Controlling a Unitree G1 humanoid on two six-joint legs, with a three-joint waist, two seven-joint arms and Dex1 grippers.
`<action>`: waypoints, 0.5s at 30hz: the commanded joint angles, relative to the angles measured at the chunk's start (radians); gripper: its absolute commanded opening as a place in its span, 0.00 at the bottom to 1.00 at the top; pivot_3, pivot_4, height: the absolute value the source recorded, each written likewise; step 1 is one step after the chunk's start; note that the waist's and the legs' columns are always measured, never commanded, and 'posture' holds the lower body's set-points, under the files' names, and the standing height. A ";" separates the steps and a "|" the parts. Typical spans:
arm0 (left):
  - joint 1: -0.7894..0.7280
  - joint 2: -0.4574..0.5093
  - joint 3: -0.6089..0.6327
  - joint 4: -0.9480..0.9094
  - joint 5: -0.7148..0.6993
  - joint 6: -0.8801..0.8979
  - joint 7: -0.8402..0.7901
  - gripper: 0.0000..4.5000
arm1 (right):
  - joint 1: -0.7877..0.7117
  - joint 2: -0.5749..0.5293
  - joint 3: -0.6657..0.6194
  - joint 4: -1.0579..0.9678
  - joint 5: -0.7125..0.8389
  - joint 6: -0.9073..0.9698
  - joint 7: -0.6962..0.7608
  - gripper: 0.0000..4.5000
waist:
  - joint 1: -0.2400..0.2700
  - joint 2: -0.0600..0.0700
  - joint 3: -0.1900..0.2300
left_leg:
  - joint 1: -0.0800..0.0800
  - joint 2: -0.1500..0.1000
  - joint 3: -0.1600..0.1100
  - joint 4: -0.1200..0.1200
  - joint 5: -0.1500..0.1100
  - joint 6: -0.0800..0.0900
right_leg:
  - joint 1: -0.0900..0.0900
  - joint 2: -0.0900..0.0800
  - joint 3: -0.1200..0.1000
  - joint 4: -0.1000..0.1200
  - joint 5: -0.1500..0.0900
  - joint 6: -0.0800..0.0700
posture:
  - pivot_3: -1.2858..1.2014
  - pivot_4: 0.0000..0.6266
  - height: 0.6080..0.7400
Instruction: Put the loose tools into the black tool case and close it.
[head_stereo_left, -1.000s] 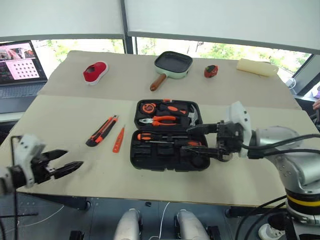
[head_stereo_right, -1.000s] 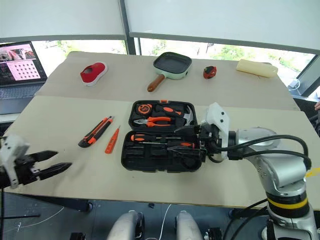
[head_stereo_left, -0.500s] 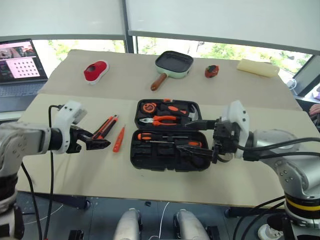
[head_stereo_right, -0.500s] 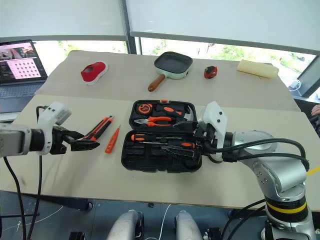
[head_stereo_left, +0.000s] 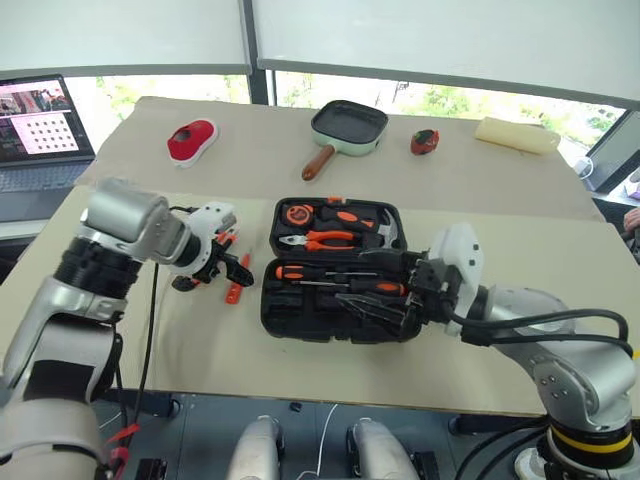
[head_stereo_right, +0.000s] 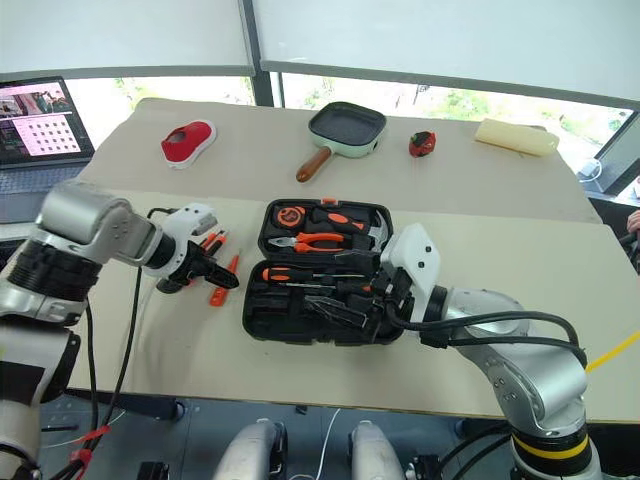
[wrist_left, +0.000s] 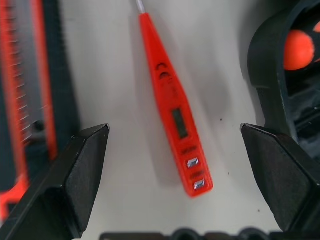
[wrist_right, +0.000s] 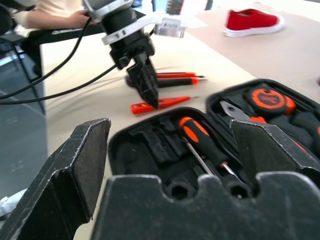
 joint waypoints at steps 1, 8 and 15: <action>-0.028 -0.018 -0.047 0.048 0.048 -0.044 -0.040 1.00 | 0.013 0.000 -0.026 -0.057 0.016 -0.034 -0.031 0.99 | -0.001 0.000 0.000 | 0.000 0.000 0.000 0.000 0.000 0.000 | 0.000 0.000 0.000 0.000 0.000 0.000 | 0.52 0.24 1.00; -0.017 -0.093 -0.104 0.166 0.123 -0.105 -0.096 0.51 | 0.054 -0.039 -0.057 -0.102 0.050 -0.029 -0.029 1.00 | 0.013 0.005 -0.004 | 0.001 -0.002 0.000 0.000 0.000 0.000 | 0.003 -0.002 0.000 0.000 0.000 0.001 | 0.52 0.24 1.00; -0.021 -0.102 -0.045 0.214 0.166 -0.105 -0.120 0.09 | 0.093 -0.105 -0.095 -0.135 0.113 -0.025 0.004 1.00 | 0.021 0.006 -0.005 | 0.002 -0.003 0.000 0.001 0.000 0.000 | 0.003 -0.003 0.000 0.000 -0.001 0.001 | 0.52 0.24 1.00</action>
